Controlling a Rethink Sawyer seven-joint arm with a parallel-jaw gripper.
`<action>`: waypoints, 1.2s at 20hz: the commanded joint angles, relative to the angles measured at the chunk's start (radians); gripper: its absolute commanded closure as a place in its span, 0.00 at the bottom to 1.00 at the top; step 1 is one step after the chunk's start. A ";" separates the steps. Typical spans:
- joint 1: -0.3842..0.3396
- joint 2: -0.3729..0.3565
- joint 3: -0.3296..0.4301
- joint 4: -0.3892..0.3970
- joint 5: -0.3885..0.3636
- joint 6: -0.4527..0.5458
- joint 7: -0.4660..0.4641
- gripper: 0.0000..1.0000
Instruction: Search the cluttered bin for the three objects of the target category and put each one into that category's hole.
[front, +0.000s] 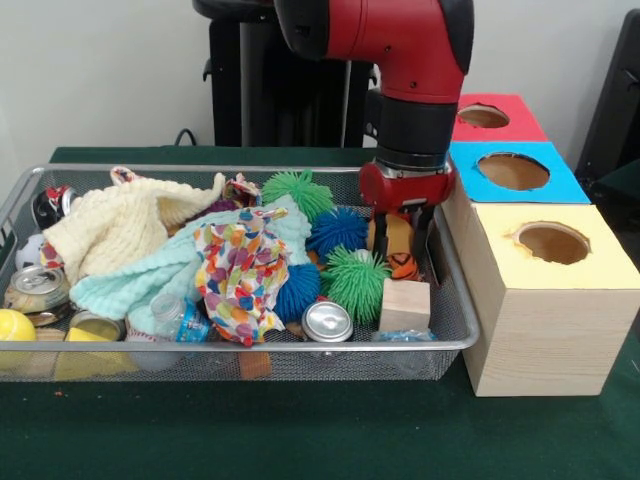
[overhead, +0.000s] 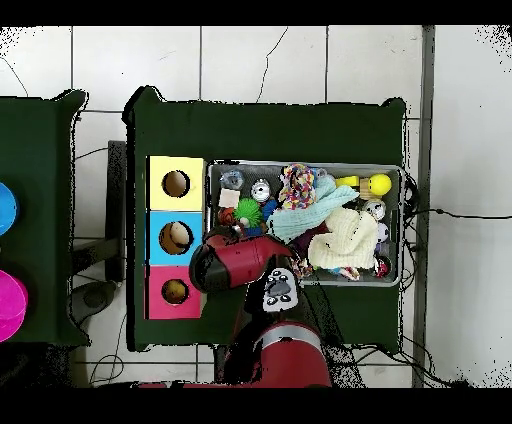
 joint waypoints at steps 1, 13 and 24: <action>0.007 0.108 -0.008 -0.065 0.053 -0.064 0.206 0.00; -0.049 0.076 0.073 -0.047 0.052 -0.092 0.180 0.00; -0.106 0.057 0.150 -0.043 0.027 -0.122 0.169 0.00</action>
